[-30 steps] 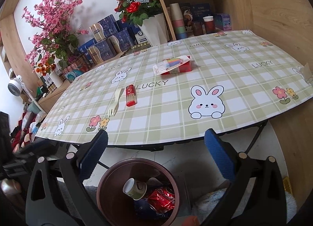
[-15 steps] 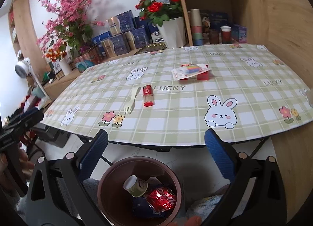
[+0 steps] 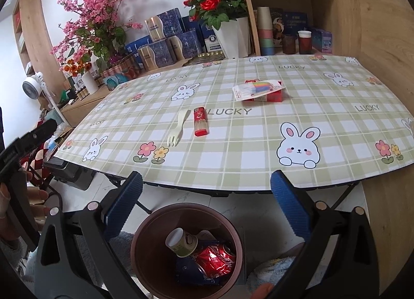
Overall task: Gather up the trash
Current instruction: 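Move the left tool to the table and grasp the white plastic fork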
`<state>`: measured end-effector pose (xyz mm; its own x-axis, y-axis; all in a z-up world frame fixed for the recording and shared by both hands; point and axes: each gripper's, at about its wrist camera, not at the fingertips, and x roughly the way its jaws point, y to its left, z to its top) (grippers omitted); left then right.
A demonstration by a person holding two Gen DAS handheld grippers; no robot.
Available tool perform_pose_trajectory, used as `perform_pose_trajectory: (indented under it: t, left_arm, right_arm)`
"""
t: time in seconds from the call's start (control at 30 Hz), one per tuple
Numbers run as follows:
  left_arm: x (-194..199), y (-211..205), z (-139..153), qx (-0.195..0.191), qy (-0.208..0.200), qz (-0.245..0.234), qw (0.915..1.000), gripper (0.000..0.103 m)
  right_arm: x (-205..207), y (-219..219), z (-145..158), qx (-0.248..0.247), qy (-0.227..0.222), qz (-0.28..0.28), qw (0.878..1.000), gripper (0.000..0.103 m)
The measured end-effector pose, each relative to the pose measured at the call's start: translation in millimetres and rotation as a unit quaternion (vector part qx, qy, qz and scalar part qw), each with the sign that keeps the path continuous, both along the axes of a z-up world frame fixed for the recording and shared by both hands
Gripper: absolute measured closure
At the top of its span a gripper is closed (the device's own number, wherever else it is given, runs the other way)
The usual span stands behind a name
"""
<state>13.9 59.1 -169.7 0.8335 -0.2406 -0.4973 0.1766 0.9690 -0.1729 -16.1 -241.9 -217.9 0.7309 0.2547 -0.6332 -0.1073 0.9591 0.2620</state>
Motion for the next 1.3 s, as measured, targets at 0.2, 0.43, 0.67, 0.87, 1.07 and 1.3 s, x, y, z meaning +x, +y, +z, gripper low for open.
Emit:
perform_pose_trajectory:
  t: [0.2,0.43,0.67,0.87,1.07,1.3]
  left_arm:
    - [20,-19,-5,0.037,0.039,-0.005,0.9986,0.006]
    - [52,-47,-22,0.065,0.078,-0.037,0.9941,0.006]
    - [105,-81,-51,0.046,0.142,-0.086,0.985,0.048]
    - [143,-118,-79,0.049,0.19,-0.105,0.9749,0.067]
    - [162,-137,-97,0.073,0.212,-0.098,0.9696,0.067]
    - [167,-145,-107,0.11,0.215,-0.092,0.966,0.067]
  right_arm:
    - [3,-6,-2,-0.013,0.001,-0.021,1.0,0.006]
    - [18,-29,-10,-0.007,0.019,-0.053,0.998,0.006]
    - [36,-40,-21,-0.016,0.012,-0.046,0.999,0.006]
    - [48,-52,-37,0.014,0.023,-0.049,0.998,0.006]
    - [53,-60,-42,0.017,0.022,-0.057,0.998,0.007]
    - [57,-66,-47,0.022,0.027,-0.066,0.997,0.007]
